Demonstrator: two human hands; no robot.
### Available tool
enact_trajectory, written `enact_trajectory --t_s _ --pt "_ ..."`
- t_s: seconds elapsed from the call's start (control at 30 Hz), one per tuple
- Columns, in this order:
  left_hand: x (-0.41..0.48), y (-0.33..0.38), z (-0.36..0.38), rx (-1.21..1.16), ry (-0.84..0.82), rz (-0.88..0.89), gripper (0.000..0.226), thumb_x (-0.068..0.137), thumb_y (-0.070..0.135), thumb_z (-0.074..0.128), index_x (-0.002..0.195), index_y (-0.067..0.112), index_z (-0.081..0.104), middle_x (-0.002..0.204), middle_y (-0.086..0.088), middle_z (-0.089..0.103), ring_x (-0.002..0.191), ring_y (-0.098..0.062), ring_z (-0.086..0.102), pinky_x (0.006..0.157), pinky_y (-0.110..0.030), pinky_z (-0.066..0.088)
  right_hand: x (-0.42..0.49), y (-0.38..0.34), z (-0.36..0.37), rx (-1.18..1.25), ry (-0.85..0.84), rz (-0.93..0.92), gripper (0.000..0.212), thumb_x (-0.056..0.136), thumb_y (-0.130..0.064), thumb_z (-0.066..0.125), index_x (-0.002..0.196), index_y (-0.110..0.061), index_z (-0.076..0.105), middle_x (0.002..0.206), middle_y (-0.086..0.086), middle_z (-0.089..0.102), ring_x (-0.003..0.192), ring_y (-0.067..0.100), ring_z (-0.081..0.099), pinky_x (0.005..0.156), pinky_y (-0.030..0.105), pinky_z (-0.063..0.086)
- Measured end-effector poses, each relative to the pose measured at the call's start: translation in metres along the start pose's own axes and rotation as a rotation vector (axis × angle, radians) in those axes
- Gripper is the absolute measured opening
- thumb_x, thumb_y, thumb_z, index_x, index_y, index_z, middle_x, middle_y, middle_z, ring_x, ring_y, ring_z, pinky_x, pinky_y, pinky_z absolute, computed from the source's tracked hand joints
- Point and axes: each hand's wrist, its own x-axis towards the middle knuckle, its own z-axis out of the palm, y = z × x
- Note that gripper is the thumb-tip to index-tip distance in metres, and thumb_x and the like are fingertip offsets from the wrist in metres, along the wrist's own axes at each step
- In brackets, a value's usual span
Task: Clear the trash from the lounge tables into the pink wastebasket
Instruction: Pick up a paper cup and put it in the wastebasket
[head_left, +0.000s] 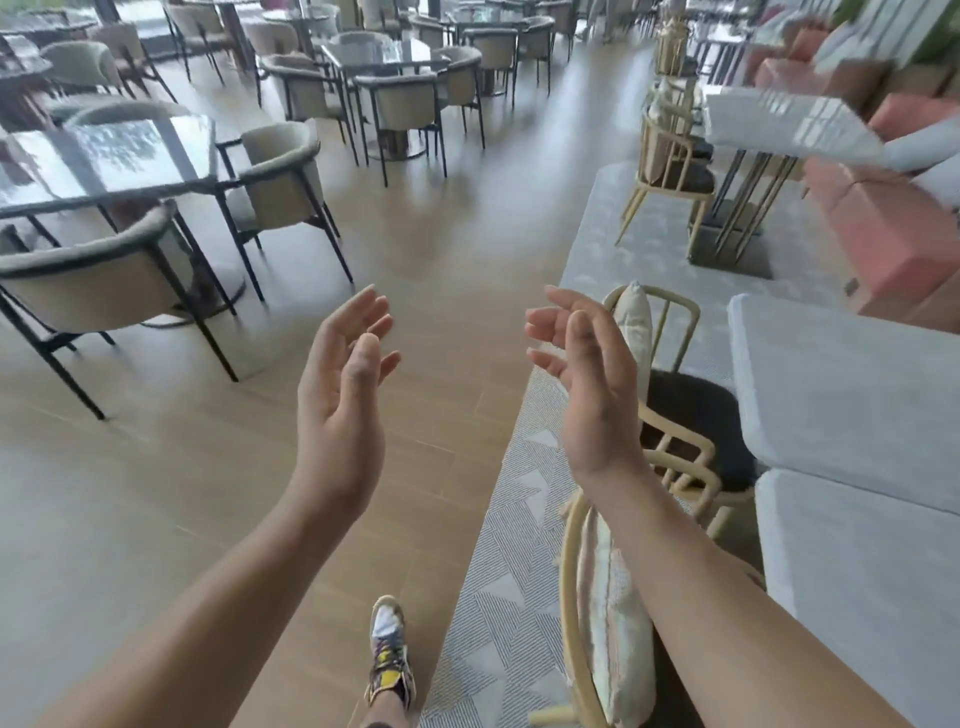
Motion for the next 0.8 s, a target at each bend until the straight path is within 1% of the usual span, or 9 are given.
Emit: enact_trajectory --t_s 0.13,0.23,0.33,0.4,0.5,0.57,0.7,0.8 --pt "0.088 -0.044 -0.007 -0.041 -0.08 -0.016 0.044 0.096 0.044 0.048 0.136 0.028 0.059 0.145 -0.006 0.063 0.136 -0.018 0.06 0.104 -0.037 0.052 0.068 0.034 0.039 -0.028 0.077 -0.015 0.057 0.095 -0.059 0.043 0.131 -0.019 0.062 0.115 0.0 0.072 0.113 0.013 0.07 0.103 0.05 0.055" --pt "0.154 -0.07 -0.014 -0.048 -0.143 -0.045 0.046 0.096 0.045 0.049 0.136 0.025 0.059 0.144 -0.005 0.063 0.136 -0.019 0.061 0.105 -0.038 0.053 0.121 0.053 0.067 -0.055 0.145 -0.006 0.057 0.096 -0.059 0.043 0.131 -0.02 0.064 0.114 0.001 0.072 0.113 0.016 0.069 0.102 0.052 0.055" --pt "0.222 -0.094 -0.015 -0.046 -0.2 -0.033 0.045 0.097 0.046 0.048 0.136 0.027 0.06 0.143 -0.001 0.065 0.136 -0.018 0.06 0.108 -0.04 0.052 0.173 0.071 0.089 -0.056 0.205 -0.021 0.054 0.097 -0.059 0.043 0.13 -0.022 0.065 0.116 0.0 0.072 0.115 0.014 0.069 0.102 0.048 0.057" --pt "0.266 -0.111 -0.013 -0.043 -0.232 -0.043 0.046 0.097 0.046 0.048 0.137 0.027 0.059 0.142 0.0 0.065 0.137 -0.018 0.06 0.109 -0.041 0.052 0.204 0.083 0.101 -0.061 0.219 -0.014 0.049 0.097 -0.059 0.043 0.128 -0.027 0.064 0.116 -0.006 0.072 0.118 0.011 0.068 0.103 0.043 0.057" --pt "0.316 -0.135 -0.007 -0.048 -0.259 -0.045 0.044 0.098 0.045 0.047 0.137 0.028 0.06 0.142 0.002 0.066 0.137 -0.016 0.06 0.11 -0.042 0.051 0.242 0.099 0.106 -0.074 0.241 -0.004 0.05 0.096 -0.059 0.043 0.128 -0.027 0.065 0.118 -0.013 0.073 0.122 0.009 0.066 0.107 0.041 0.055" --pt "0.35 -0.155 0.001 -0.062 -0.283 -0.049 0.041 0.099 0.044 0.048 0.135 0.031 0.062 0.142 0.004 0.067 0.137 -0.015 0.06 0.111 -0.043 0.05 0.272 0.112 0.107 -0.087 0.271 0.006 0.052 0.096 -0.06 0.043 0.128 -0.026 0.066 0.122 -0.011 0.072 0.124 0.008 0.066 0.11 0.043 0.053" --pt "0.411 -0.2 0.029 -0.081 -0.323 -0.073 0.037 0.099 0.044 0.049 0.132 0.037 0.063 0.142 0.006 0.066 0.138 -0.015 0.059 0.112 -0.045 0.049 0.338 0.147 0.102 -0.081 0.299 0.005 0.048 0.096 -0.059 0.044 0.126 -0.028 0.065 0.128 -0.014 0.071 0.129 0.006 0.064 0.114 0.044 0.05" --pt "0.454 -0.238 0.055 -0.093 -0.358 -0.091 0.036 0.099 0.044 0.049 0.131 0.039 0.064 0.143 0.006 0.066 0.139 -0.016 0.058 0.112 -0.046 0.049 0.393 0.179 0.093 -0.095 0.315 0.009 0.048 0.095 -0.061 0.044 0.127 -0.03 0.064 0.131 -0.015 0.069 0.13 0.005 0.063 0.115 0.047 0.049"
